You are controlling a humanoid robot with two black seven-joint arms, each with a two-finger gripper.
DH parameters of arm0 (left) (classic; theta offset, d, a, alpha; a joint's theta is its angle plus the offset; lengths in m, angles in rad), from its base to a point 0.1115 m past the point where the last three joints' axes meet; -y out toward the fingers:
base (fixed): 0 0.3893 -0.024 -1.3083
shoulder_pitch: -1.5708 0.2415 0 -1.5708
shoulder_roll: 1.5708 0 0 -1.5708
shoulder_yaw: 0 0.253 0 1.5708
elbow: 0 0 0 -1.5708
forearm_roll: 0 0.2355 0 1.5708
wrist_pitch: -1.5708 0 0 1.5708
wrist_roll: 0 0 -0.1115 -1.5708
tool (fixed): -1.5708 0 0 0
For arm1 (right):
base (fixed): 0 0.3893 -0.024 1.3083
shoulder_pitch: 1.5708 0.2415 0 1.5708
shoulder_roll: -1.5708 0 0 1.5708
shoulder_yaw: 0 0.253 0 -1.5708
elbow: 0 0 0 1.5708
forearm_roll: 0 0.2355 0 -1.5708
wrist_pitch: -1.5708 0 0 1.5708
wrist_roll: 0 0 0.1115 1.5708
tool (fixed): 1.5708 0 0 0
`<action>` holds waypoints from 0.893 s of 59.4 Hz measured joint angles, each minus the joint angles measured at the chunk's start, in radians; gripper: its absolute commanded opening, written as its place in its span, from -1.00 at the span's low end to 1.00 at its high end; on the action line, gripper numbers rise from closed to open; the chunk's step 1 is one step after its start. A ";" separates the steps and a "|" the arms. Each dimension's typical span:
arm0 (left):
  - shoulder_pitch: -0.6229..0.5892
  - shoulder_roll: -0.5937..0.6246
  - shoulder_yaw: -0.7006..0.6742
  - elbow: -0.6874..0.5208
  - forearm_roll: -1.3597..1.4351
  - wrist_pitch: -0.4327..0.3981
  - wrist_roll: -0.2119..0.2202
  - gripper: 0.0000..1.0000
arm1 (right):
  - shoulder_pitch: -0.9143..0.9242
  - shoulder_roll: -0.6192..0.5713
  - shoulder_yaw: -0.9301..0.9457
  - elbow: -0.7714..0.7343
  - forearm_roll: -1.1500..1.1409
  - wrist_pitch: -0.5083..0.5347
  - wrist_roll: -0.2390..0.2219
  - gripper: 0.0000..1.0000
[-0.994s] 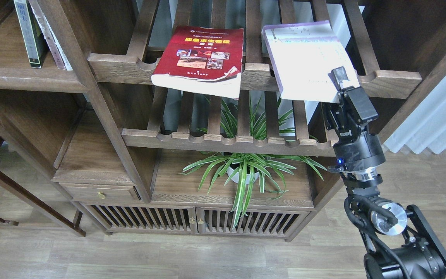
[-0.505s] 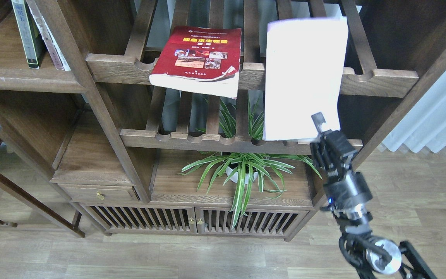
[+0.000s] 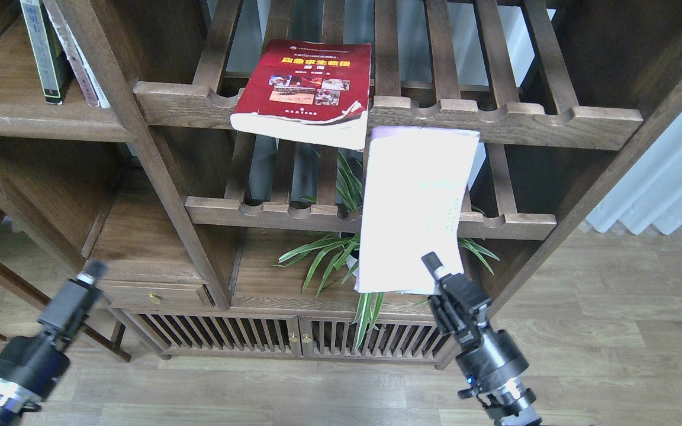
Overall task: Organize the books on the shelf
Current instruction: 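Grasp the white book with the right gripper and pull it down, then pass the white book from the right gripper to the left gripper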
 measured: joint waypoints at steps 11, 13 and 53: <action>0.004 -0.025 0.101 0.000 -0.063 0.000 -0.017 0.99 | -0.012 -0.002 -0.064 -0.030 -0.020 0.001 -0.015 -0.90; 0.003 -0.028 0.123 0.000 -0.074 0.000 -0.019 0.99 | -0.012 -0.002 -0.074 -0.035 -0.021 0.001 -0.023 -0.90; -0.041 -0.170 0.386 -0.001 -0.127 0.000 -0.040 0.80 | -0.012 0.030 -0.250 -0.106 -0.048 0.001 -0.174 -0.90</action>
